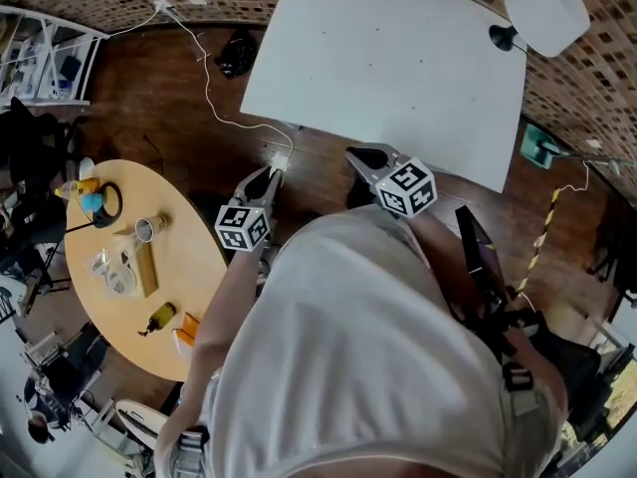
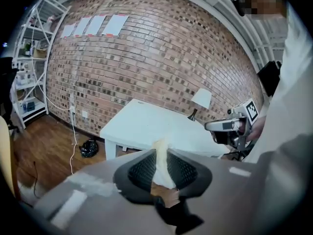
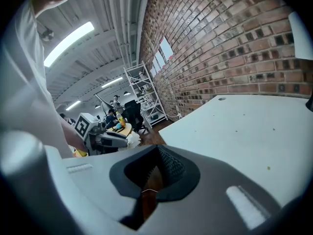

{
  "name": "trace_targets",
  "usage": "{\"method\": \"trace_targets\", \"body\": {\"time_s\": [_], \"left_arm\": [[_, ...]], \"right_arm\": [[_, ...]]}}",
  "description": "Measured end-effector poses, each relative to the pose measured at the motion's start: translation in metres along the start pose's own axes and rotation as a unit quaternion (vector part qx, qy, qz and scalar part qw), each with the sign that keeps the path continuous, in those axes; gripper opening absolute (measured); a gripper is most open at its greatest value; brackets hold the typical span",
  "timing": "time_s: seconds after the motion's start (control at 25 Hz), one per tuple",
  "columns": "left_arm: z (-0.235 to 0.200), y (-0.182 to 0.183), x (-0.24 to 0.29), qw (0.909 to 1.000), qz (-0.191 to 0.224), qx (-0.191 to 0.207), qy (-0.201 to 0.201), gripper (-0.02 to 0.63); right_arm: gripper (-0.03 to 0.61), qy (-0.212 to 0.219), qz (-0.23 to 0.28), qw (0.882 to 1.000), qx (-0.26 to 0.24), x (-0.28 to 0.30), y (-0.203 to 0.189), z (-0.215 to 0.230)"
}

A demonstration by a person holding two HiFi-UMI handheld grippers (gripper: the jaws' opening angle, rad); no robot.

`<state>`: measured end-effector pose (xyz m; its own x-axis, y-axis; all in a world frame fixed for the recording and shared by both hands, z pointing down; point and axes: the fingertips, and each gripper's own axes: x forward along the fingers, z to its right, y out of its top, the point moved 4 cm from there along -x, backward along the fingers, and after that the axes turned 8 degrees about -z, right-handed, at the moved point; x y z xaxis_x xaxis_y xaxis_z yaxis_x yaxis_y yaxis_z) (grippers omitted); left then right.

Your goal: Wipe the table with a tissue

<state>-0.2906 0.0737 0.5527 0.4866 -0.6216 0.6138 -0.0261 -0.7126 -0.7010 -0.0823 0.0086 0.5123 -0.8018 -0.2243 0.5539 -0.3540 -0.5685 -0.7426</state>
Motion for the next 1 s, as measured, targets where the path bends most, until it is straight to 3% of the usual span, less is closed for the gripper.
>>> {"method": "trace_targets", "body": {"time_s": [0.36,0.76,1.0], "left_arm": [[0.017,0.061,0.066,0.9998,-0.009,0.010,0.013,0.072],[0.011,0.093,0.123,0.9970,-0.052,0.028,0.049,0.074],[-0.009,0.105,0.147,0.9955,-0.067,-0.010,0.066,0.074]], "right_arm": [[0.008,-0.003,0.019,1.000,0.011,-0.033,0.022,0.080],[0.008,-0.019,0.032,0.999,0.030,-0.069,0.014,0.127],[0.008,-0.039,0.039,0.997,0.061,-0.080,0.005,0.136]]}}
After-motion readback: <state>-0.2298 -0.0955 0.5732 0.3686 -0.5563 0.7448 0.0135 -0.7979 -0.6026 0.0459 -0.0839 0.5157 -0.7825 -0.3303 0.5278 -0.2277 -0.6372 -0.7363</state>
